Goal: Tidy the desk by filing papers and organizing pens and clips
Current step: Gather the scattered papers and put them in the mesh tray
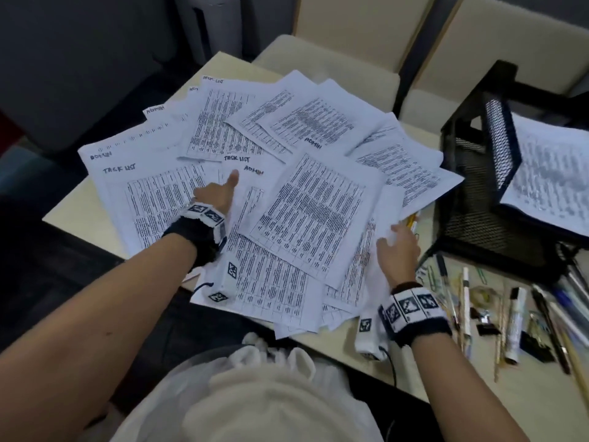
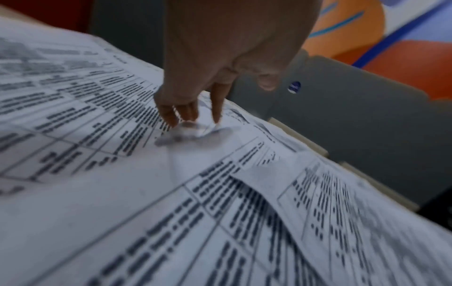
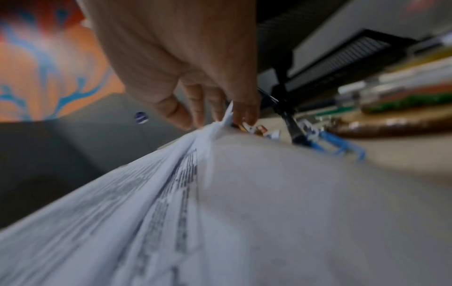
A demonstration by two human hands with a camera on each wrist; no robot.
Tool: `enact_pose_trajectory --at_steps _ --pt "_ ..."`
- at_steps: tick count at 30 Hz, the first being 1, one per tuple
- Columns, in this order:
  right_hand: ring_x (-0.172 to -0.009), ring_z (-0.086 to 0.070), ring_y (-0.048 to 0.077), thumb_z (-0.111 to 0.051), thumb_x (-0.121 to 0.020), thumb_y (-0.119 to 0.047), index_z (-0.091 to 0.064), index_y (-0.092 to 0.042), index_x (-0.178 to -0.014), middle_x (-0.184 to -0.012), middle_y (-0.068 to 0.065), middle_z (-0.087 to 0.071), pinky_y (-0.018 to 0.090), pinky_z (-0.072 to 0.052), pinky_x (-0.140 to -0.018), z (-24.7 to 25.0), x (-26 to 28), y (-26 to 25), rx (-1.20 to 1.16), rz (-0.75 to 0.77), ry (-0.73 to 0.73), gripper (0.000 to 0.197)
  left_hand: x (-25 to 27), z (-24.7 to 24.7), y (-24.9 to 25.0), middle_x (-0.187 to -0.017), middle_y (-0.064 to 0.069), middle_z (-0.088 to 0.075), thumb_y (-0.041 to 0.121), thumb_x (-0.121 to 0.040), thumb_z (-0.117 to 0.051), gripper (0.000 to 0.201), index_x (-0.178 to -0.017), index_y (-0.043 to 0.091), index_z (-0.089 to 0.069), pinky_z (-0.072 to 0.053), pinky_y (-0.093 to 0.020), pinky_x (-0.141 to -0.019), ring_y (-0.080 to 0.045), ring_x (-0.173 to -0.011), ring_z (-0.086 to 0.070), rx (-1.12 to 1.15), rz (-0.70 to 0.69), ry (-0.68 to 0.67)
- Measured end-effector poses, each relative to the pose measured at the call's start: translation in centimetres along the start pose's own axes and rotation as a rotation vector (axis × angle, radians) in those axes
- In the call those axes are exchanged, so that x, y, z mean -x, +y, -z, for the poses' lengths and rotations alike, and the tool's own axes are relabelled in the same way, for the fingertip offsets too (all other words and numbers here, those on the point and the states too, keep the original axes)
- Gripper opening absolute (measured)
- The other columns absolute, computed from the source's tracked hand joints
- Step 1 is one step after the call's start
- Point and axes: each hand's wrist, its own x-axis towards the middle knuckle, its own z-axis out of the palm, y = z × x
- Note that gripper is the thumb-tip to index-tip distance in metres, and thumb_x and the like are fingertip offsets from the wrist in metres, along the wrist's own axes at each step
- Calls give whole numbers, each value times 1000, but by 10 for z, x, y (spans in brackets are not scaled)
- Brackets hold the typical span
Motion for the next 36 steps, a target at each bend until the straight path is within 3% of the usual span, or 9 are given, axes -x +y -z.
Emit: enact_pose_trajectory --at_steps 3,6,11,17,21,24,27,31,36 --pt "-133 -38 29 -58 -89 -28 -30 1 -138 -144 17 -38 36 -32 -107 -11 -5 -17 -176 -175 -59 64 17 -14 6 -154 -28 -12 80 -76 -34 111 -146 -4 -18 -27 -58 -111 -45 -139 -24 -89 73 -142" --pt "-130 -40 33 -55 -90 -38 -29 2 -137 -141 18 -40 40 -36 -102 -33 3 -35 -86 -190 -190 67 31 -33 17 -140 -28 -40 76 -60 -63 128 -145 -8 -16 -47 -55 -97 -42 -122 -50 74 45 -255" --pt "-120 -46 35 -63 -86 -28 -36 4 -130 -132 19 -43 40 -42 -97 -53 4 -41 70 -182 -224 61 46 -54 15 -120 -22 -56 1 -93 -42 47 -139 0 -31 -53 -36 -74 -31 -95 -60 -176 -148 -362" --pt "-99 -61 32 -58 -82 -3 -58 0 -116 -112 21 -64 41 -50 -87 -2 5 -39 -121 -216 -209 34 47 -38 9 -86 -4 -60 23 -92 -57 34 -119 4 -54 -44 -25 -62 -21 -73 -57 -127 -219 -581" --pt "-98 -60 39 -53 -79 -12 -63 1 -107 -105 28 -65 38 -46 -79 69 19 -57 34 -15 61 32 49 -41 14 -72 -5 -53 51 -85 -53 41 -71 13 -54 -42 -26 -73 -18 -73 -53 -129 -251 -627" --pt "-84 -57 27 -50 -81 4 -62 0 -106 -94 21 -63 28 -39 -70 110 23 -65 -35 127 166 28 62 -37 36 -109 -8 -57 57 -86 -48 62 -117 4 -53 -39 -40 -102 -22 -105 -56 -228 -316 -587" --pt "-86 -57 20 -59 -79 4 -61 -7 -92 -98 16 -64 35 -49 -78 132 20 -79 -353 158 213 17 83 -22 81 -144 -15 -41 40 -89 -54 70 -142 4 -27 -32 -40 -109 -23 -122 -48 156 -422 -593" --pt "-84 -62 15 -70 -75 0 -42 -22 -84 -93 2 -59 28 -56 -76 144 18 -99 -838 158 217 37 100 13 138 -109 1 -62 18 -85 -65 39 -120 8 -50 -49 -16 -89 3 -89 -62 614 -707 -447" --pt "-74 -69 5 -76 -70 -2 -62 -16 -84 -74 -11 -73 28 -56 -76 143 15 -114 -1010 313 204 24 93 40 146 -85 7 -72 37 -59 -83 45 -93 16 -63 -54 -29 -87 -8 -86 -69 762 -820 -386"
